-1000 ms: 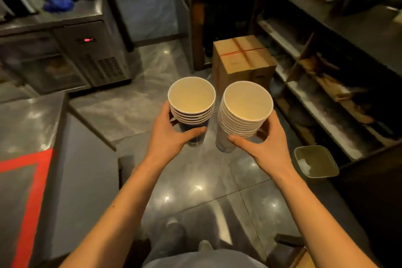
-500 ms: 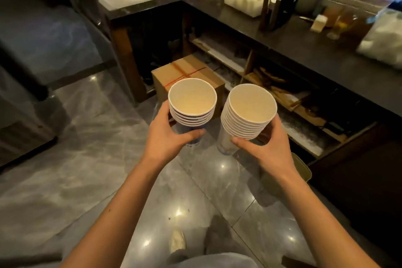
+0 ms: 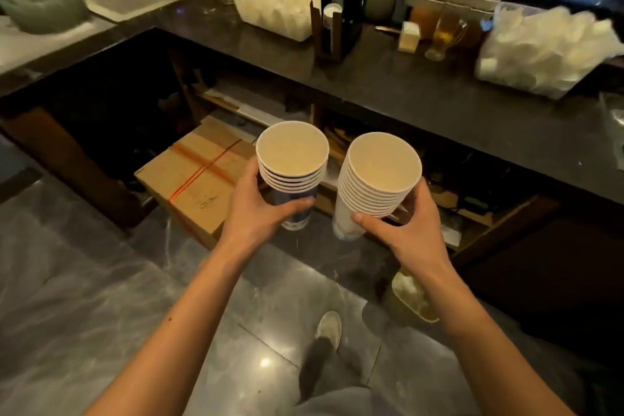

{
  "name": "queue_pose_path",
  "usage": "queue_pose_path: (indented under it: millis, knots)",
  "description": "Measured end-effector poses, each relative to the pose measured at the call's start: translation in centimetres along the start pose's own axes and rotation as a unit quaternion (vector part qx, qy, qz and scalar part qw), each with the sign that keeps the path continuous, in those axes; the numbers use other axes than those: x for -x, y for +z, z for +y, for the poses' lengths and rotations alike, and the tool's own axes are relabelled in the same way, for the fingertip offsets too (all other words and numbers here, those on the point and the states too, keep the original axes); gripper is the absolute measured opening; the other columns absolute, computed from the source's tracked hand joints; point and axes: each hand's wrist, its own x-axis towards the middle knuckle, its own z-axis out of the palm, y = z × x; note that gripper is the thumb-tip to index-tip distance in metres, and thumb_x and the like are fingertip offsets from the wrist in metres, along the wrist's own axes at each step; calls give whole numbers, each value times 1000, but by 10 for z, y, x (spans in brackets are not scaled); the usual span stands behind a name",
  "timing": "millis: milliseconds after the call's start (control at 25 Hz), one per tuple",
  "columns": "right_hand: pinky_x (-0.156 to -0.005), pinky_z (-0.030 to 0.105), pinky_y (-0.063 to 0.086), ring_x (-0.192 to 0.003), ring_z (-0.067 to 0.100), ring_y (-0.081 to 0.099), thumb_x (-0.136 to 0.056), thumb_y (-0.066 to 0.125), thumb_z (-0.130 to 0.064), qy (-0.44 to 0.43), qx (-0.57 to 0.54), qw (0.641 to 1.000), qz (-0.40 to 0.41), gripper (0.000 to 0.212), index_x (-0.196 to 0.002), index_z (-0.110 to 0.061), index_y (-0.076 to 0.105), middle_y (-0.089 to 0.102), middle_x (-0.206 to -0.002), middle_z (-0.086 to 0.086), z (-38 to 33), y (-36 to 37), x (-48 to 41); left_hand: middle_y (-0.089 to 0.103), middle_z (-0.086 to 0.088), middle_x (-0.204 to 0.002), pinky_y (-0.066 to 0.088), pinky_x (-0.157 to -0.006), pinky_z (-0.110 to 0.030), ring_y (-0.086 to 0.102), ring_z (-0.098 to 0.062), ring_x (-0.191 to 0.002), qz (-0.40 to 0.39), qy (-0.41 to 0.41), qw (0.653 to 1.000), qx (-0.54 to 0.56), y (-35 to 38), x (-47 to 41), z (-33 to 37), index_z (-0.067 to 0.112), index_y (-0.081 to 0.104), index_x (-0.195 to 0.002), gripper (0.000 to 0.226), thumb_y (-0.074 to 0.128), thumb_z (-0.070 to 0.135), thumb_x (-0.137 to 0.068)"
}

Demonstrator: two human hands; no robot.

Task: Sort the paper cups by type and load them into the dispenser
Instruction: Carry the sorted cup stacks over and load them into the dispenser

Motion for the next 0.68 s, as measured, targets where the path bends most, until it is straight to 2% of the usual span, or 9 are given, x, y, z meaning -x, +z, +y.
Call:
queue_pose_path:
  millis: [80, 240, 360, 440, 560, 680]
  knots:
    - [-95, 19, 39, -115, -15, 45, -63, 89, -34, 13, -6, 1000, 16, 94, -137, -46, 31, 43, -124, -38, 3, -11, -49, 43, 41, -113, 37, -85, -3, 40, 33, -102, -11, 1, 1000, -3, 22, -53, 5, 39, 37, -130, 89, 90, 26, -60]
    - [-107, 39, 42, -128, 5, 45, -64, 89, -32, 34, 8, 999, 40, 92, -135, -45, 31, 46, -134, -22, 12, -28, -140, 43, 38, -110, 36, -75, 7, 39, 37, -96, -38, 15, 999, 0, 63, -153, 14, 35, 38, -127, 84, 90, 20, -62]
    - [-107, 47, 43, -130, 8, 45, -59, 88, -46, 44, 9, 997, 55, 95, -137, -45, 33, 48, -138, -18, 24, -32, -200, 47, 35, -113, 39, -76, 4, 46, 26, -102, -51, 10, 999, 7, 87, -218, 9, 35, 40, -128, 85, 90, 20, -61]
    - [-106, 47, 45, -130, 9, 45, -58, 86, -46, 53, 18, 997, 58, 98, -140, -39, 33, 48, -140, -15, 32, -29, -238, 48, 36, -114, 39, -78, 3, 48, 18, -104, -77, 2, 997, 22, 102, -261, -1, 37, 40, -129, 86, 90, 21, -61]
    - [-102, 35, 48, -126, 4, 48, -64, 89, -31, 64, 20, 994, 89, 96, -142, -32, 35, 50, -136, -18, 46, -21, -298, 45, 39, -111, 36, -74, 7, 44, 28, -97, -109, 7, 994, 31, 123, -333, -16, 38, 39, -127, 85, 90, 19, -61]
    - [-97, 22, 46, -123, -1, 48, -65, 90, -25, 72, 26, 990, 121, 93, -141, -33, 36, 50, -133, -21, 50, -10, -353, 49, 33, -114, 36, -76, 7, 46, 17, -105, -147, 22, 988, 49, 135, -403, -27, 30, 43, -134, 87, 90, 19, -61]
